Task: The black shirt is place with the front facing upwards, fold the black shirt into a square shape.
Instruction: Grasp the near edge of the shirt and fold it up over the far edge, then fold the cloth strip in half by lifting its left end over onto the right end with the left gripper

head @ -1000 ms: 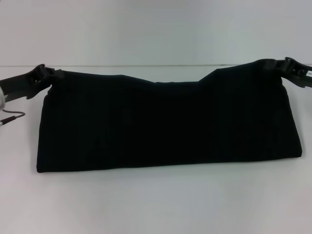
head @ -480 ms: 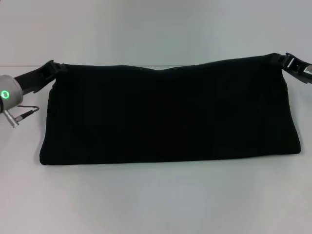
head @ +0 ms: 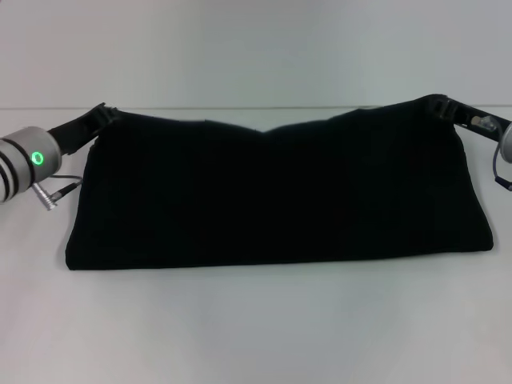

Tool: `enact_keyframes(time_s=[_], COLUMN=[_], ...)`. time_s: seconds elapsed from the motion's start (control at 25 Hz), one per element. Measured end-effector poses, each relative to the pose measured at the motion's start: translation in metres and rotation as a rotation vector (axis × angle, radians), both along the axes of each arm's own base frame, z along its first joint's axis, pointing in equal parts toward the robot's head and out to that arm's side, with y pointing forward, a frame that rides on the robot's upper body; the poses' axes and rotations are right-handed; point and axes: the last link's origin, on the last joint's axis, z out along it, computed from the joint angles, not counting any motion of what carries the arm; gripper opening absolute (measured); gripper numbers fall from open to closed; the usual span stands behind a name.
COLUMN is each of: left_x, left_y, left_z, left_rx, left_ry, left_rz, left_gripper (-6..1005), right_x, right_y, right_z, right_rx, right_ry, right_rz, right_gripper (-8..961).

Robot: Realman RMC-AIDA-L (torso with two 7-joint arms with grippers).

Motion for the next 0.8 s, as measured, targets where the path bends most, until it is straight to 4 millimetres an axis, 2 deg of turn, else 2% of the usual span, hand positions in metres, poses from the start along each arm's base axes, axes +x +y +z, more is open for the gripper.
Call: enact_keyframes(time_s=[0.12,0.16,0.32,0.48,0.64,0.68,0.8], left_x=[0.004,0.004,0.001,-0.008,-0.011,-0.01,-0.01], left_y=[0.0,0.0,-0.001,-0.006,-0.021,-0.031,-0.048], left_z=[-0.007,-0.008,-0.011,-0.008,0.009,0.018,0.027], left_rx=[0.018,0.019,0.026,0.029,-0.017,-0.063,-0.16], left_ry=[0.02,0.021,0.036,0.04,-0.105,-0.172,-0.268], left_rz=[-0.013,-0.011,0.01,0.029,-0.068,-0.125,-0.171], left_gripper=[72,76,207,349,504,512,536], right_x=[-0.002,-0.002,0.005,0.011,0.005,0.003,-0.004], right_y=[0.001,0.001,0.0,-0.008,-0.027,-0.032,-0.06], right_z=[-0.005,-0.006,-0.006,-0.005,0.003,0.004,0.004], right_rx=[-0.007,-0.008,0.012,0.006,-0.06,-0.078,-0.162], right_ry=[-0.04,-0.049,-0.042,-0.007,-0.011,-0.024,-0.102], right_rz=[0.015,0.015,-0.024,-0.016,0.201,0.265,0.529], right_gripper=[154,194,355,451,548,572,644])
